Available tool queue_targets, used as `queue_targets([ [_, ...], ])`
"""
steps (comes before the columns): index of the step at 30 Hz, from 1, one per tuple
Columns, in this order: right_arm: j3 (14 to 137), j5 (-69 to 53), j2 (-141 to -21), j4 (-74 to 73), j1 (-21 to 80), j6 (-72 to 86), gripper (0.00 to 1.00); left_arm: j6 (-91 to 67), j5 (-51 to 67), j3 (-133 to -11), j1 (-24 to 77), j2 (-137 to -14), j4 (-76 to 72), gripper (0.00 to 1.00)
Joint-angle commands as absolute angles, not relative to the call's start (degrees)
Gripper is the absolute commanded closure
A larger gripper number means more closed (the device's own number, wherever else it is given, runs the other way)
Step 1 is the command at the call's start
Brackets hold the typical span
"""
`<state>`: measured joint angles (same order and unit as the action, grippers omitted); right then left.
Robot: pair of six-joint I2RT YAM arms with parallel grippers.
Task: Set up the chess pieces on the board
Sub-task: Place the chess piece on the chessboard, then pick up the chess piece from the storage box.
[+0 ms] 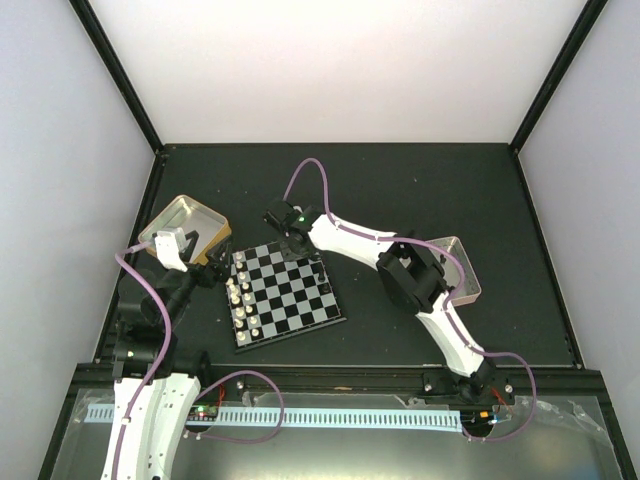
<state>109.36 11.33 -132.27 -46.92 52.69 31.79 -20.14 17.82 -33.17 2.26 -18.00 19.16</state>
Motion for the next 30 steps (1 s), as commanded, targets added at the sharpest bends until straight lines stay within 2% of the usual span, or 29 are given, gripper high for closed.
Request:
queue_targets([
  [1,112.02,12.54,-133.08,-48.05,52.65,31.38,0.8,-19.86,18.19,-33.84,1.84,-17.79,18.26,0.01],
  [5,111.52,12.47,-129.99,-47.57,52.64,31.14,0.74,-19.86,18.19,-33.84,1.8,-17.84,18.28,0.01],
  [11,105.57,11.32,-120.1,-44.53,51.44,31.31,0.72,-19.86,18.19,-33.88,1.81,-17.86,18.24,0.01],
  [20,81.16,11.3,-95.11,-39.27,43.18,33.0,0.72,-19.78,18.3,-33.92,1.83,-17.84,18.2,0.01],
  [30,54.8,15.24,-74.15,-39.73,25.55,34.1,0.72,-19.71,18.35,-33.93,1.77,-18.15,18.02,0.01],
])
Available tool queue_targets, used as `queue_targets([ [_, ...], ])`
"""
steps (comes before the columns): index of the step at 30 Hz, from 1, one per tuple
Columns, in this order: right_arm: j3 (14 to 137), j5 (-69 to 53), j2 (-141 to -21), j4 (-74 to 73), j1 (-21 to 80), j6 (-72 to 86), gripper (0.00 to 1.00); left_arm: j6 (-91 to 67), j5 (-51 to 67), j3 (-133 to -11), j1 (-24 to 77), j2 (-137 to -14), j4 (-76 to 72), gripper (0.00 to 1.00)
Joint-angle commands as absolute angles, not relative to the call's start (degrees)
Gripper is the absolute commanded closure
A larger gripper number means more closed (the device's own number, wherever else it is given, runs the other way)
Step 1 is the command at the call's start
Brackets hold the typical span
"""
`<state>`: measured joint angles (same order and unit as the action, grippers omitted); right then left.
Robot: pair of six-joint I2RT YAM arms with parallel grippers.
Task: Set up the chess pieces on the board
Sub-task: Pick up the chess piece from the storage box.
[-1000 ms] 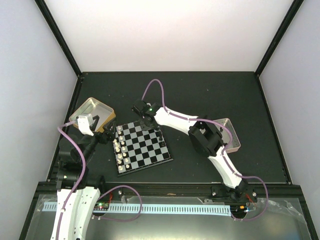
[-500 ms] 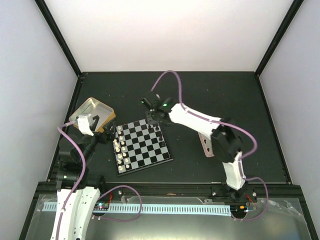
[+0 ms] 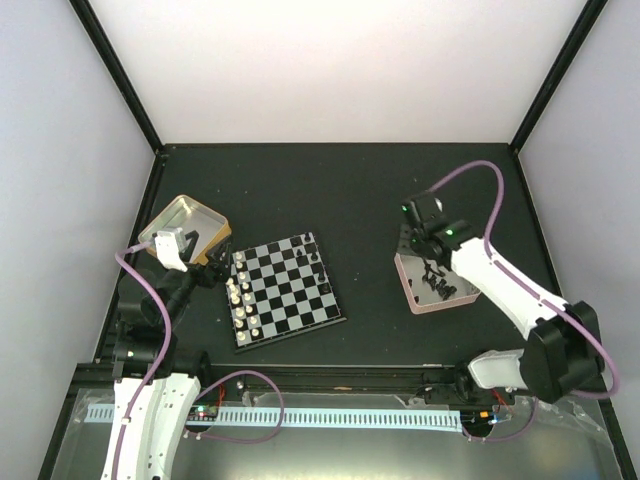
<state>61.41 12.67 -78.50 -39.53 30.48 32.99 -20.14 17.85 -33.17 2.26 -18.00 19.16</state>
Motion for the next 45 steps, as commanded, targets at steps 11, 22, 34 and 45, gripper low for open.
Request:
queue_targets([
  [11,45.15,5.04,-79.62,-32.63,16.92,31.52,0.67,-19.76,18.37,-33.93,1.76,-18.36,18.19,0.01],
  [22,43.68,7.08,-84.38,-31.64,16.08,31.38,0.81,-19.77,18.24,-33.93,1.7,-18.27,18.19,0.01],
  [34,44.75,9.26,-82.66,-32.36,16.16,30.02,0.93,-19.73,18.26,-33.93,1.76,-18.06,18.14,0.01],
  [45,50.88,2.61,-75.36,-36.53,20.03,29.03,0.94,-19.78,18.28,-33.83,1.76,-18.11,18.11,0.01],
])
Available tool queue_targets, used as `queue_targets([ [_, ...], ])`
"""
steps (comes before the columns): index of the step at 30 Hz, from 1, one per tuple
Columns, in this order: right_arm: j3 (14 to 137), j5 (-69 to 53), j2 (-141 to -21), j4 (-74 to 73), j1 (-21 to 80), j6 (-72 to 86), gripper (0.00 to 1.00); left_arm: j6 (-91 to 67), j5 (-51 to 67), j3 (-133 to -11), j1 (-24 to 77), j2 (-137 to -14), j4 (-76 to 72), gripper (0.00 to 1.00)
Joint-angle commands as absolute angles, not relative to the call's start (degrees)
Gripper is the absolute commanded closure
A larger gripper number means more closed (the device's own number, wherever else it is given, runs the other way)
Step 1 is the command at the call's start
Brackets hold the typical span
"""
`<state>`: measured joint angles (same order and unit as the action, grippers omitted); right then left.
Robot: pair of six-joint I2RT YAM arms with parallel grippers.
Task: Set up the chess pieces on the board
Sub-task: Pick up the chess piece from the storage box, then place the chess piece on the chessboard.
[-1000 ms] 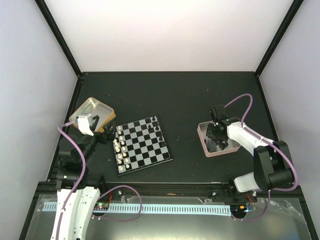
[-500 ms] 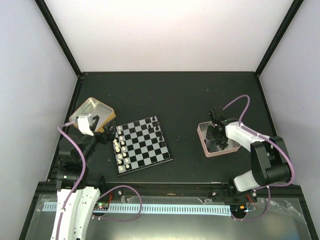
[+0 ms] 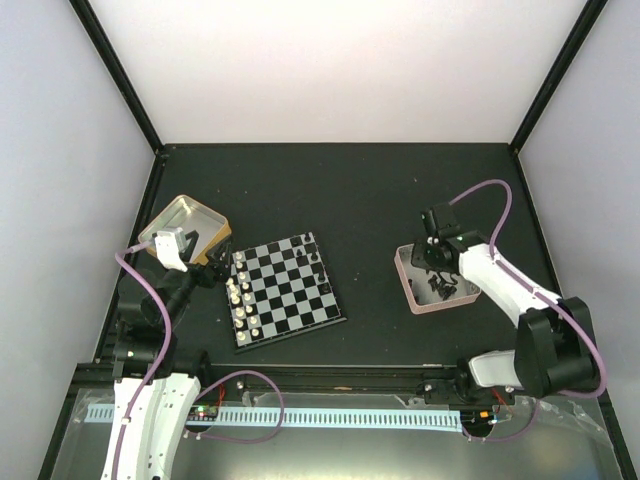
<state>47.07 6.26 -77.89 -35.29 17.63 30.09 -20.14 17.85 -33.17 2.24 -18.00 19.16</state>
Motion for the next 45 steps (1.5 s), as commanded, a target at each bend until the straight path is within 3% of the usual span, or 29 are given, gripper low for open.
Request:
queue_targets([
  [1,51.89,1.26,-75.49,-36.79,21.03,28.81,0.94,-19.78,18.28,-33.84,1.72,-18.11,18.09,0.01],
  [11,66.0,1.01,-85.62,-39.66,40.95,30.39,0.94,-19.77,18.36,-33.84,1.76,-17.92,18.19,0.01],
  [20,79.6,5.33,-99.54,-41.71,51.32,30.36,0.94,-19.79,18.35,-33.84,1.76,-17.71,18.15,0.01],
  [33,93.29,8.19,-115.8,-45.13,53.85,30.89,0.93,-19.82,18.28,-33.84,1.71,-17.84,18.15,0.01],
  [45,98.61,6.81,-122.52,-45.74,53.96,30.24,0.92,-19.77,18.17,-33.84,1.76,-17.93,18.1,0.01],
])
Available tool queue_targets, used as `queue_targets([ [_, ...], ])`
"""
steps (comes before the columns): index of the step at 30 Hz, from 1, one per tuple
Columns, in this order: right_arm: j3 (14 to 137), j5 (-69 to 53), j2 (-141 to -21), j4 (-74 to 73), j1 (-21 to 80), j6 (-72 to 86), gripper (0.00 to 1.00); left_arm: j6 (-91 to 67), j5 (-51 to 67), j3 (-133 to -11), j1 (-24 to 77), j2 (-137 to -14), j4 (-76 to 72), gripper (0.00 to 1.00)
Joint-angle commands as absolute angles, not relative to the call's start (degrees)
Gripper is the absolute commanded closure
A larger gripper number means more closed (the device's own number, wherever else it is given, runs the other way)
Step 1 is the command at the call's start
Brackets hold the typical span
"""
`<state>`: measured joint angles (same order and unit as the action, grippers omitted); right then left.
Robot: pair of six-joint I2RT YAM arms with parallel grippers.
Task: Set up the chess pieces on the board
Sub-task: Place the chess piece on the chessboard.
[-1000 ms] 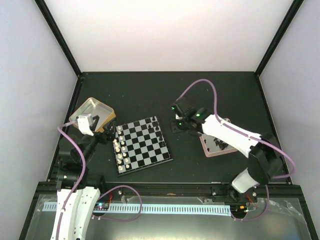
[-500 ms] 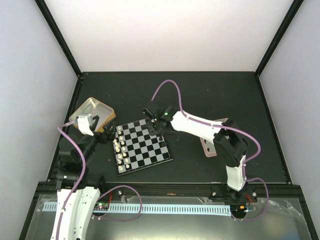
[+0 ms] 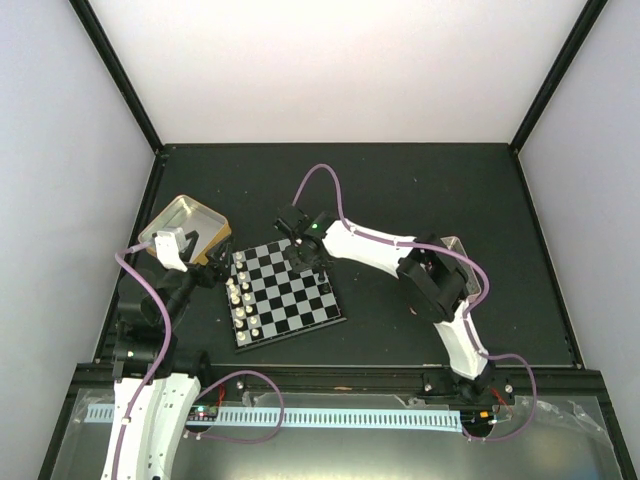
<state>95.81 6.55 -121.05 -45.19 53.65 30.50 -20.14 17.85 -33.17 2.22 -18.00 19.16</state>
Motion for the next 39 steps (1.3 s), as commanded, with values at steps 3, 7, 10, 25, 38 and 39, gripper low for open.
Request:
queue_targets([
  [3,99.23,7.03,-123.54,-45.46,53.96,30.45,0.92,-19.78,18.19,-33.84,1.76,-17.89,18.15,0.01],
  [7,100.28,7.32,-124.63,-45.52,53.96,30.73,0.91,-19.73,18.19,-33.84,1.76,-17.83,18.15,0.01],
  [10,101.07,7.64,-125.58,-45.56,53.92,30.87,0.9,-19.77,18.19,-33.84,1.76,-17.84,18.13,0.01],
  [25,102.1,9.58,-127.0,-46.38,53.96,31.38,0.8,-19.73,18.06,-33.84,1.75,-17.83,18.18,0.01],
  [38,101.6,8.73,-118.58,-46.53,53.75,30.58,0.7,-19.76,18.1,-33.84,1.76,-17.7,18.18,0.01],
  [39,100.82,8.98,-117.17,-46.31,53.67,30.63,0.7,-19.75,18.1,-33.91,1.71,-17.75,18.17,0.01],
])
